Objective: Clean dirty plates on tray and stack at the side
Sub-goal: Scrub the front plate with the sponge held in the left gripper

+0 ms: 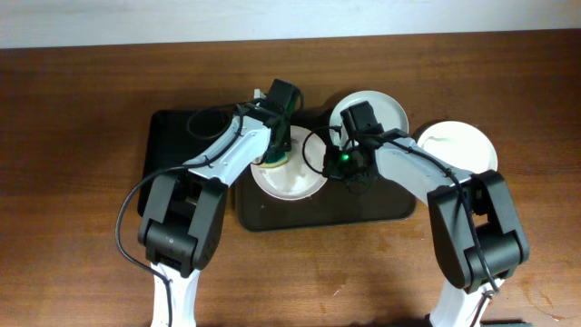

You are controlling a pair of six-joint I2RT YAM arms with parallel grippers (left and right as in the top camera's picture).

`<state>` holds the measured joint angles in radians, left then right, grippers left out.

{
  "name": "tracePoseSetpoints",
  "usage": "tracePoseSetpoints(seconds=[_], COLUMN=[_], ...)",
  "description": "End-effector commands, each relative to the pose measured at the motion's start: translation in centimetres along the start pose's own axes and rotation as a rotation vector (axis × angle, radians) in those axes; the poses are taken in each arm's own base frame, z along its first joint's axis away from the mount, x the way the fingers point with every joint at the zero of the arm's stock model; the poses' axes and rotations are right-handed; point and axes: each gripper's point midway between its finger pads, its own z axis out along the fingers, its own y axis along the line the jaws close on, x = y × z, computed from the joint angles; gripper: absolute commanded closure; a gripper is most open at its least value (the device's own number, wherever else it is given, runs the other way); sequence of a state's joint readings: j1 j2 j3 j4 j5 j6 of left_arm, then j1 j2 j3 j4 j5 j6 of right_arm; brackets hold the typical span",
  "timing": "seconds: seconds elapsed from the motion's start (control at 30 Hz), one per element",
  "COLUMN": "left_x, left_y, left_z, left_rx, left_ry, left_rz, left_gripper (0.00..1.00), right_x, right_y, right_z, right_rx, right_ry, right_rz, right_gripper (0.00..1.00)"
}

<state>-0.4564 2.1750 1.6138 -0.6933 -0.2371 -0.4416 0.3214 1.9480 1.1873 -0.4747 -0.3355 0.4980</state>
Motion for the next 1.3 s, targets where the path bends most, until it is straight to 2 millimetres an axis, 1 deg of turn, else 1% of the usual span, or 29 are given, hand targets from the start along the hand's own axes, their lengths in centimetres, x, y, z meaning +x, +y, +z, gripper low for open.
tracePoseSetpoints(seconds=[0.0,0.03,0.07,0.1,0.13,0.2,0.27,0.3,0.33,0.4,0.43,0.47,0.5,0.57,0.6,0.63,0.67,0.7,0.73,0.77,0.8,0.83,0.9,0.93,0.97,1.03,1.13,1.2,1.27], left_x=[2.8,4.6,6.4,7.9,8.5,8.0,5.8,4.6,3.2,1.0,0.1,-0.7,-0.5,1.4,3.0,4.4,6.1,7.5,9.3,10.4,11.1,11.2,10.0,8.8,6.8,4.8,1.8,0.8,-0.1], left_y=[-2.0,-4.8,-6.6,-7.4,-7.5,-8.0,-8.2,-8.0,-7.1,-4.4,-2.5,0.3,1.7,2.9,3.7,3.7,3.0,1.2,-2.8,-5.3,-7.0,-8.0,-8.4,-7.6,-5.3,-2.5,0.9,2.7,4.5], left_z=[0.5,-0.7,-2.0,-3.1,-3.3,-3.0,-2.1,-1.6,-0.9,0.2,0.5,0.6,0.6,0.5,0.3,0.0,-0.2,-0.5,-1.7,-3.1,-4.5,-5.3,-4.7,-3.4,-1.4,0.0,0.8,0.7,0.1], left_rx=[0.193,0.391,0.546,0.631,0.633,0.605,0.535,0.486,0.408,0.213,0.096,-0.055,-0.110,-0.154,-0.188,-0.187,-0.133,-0.003,0.282,0.488,0.643,0.731,0.718,0.610,0.397,0.184,-0.017,-0.094,-0.158], left_ry=[0.136,0.189,0.228,0.273,0.291,0.274,0.193,0.152,0.104,0.030,-0.004,-0.046,-0.038,0.034,0.095,0.158,0.247,0.325,0.411,0.437,0.443,0.435,0.380,0.345,0.288,0.211,0.084,0.048,0.036], left_rz=[0.236,0.390,0.501,0.558,0.565,0.522,0.445,0.404,0.359,0.246,0.165,0.044,-0.016,-0.073,-0.089,-0.072,-0.024,0.083,0.276,0.389,0.461,0.493,0.483,0.425,0.317,0.188,0.043,0.014,0.004], left_gripper=[1.00,1.00,1.00,1.00,1.00,1.00,1.00,1.00,1.00,1.00,1.00,1.00,1.00,1.00,1.00,1.00,1.00,1.00,1.00,1.00,1.00,1.00,1.00,1.00,1.00,1.00,1.00,1.00,1.00], right_x=[0.6,0.6,0.6,0.6,0.6,0.6,0.7,0.7,0.7,0.7,0.7,0.7,0.7,0.7,0.7,0.7,0.7,0.7,0.7,0.7,0.7,0.7,0.7,0.7,0.8,0.8,0.8,0.8,0.8], right_y=[-0.1,-0.1,-0.1,-0.1,-0.1,-0.1,-0.1,-0.1,-0.1,-0.1,-0.1,-0.1,-0.1,-0.1,-0.1,-0.1,-0.1,-0.1,-0.1,-0.1,-0.1,-0.1,-0.1,-0.1,-0.2,-0.2,-0.2,-0.2,-0.2], right_z=[0.3,0.3,0.3,0.3,0.3,0.3,0.3,0.3,0.3,0.3,0.3,0.3,0.3,0.3,0.3,0.3,0.3,0.3,0.3,0.3,0.3,0.3,0.3,0.3,0.3,0.3,0.3,0.3,0.3], right_rx=[0.006,0.006,0.006,0.006,0.006,0.006,0.007,0.007,0.008,0.008,0.008,0.008,0.008,0.008,0.008,0.008,0.008,0.008,0.007,0.007,0.007,0.008,0.008,0.008,0.009,0.009,0.009,0.009,0.009], right_ry=[0.025,0.026,0.025,0.025,0.025,0.026,0.027,0.028,0.029,0.029,0.029,0.029,0.029,0.029,0.029,0.028,0.028,0.028,0.028,0.028,0.028,0.029,0.029,0.030,0.032,0.032,0.032,0.032,0.032], right_rz=[-0.020,-0.020,-0.020,-0.020,-0.020,-0.020,-0.019,-0.019,-0.018,-0.019,-0.021,-0.026,-0.026,-0.026,-0.026,-0.025,-0.025,-0.025,-0.025,-0.026,-0.025,-0.026,-0.025,-0.025,-0.024,-0.024,-0.024,-0.024,-0.024], right_gripper=[0.96,0.96,0.96,0.96,0.96,0.96,0.96,0.96,0.96,0.96,0.96,0.96,0.96,0.96,0.96,0.96,0.96,0.96,0.96,0.96,0.96,0.96,0.96,0.96,0.96,0.96,0.96,0.96,0.96])
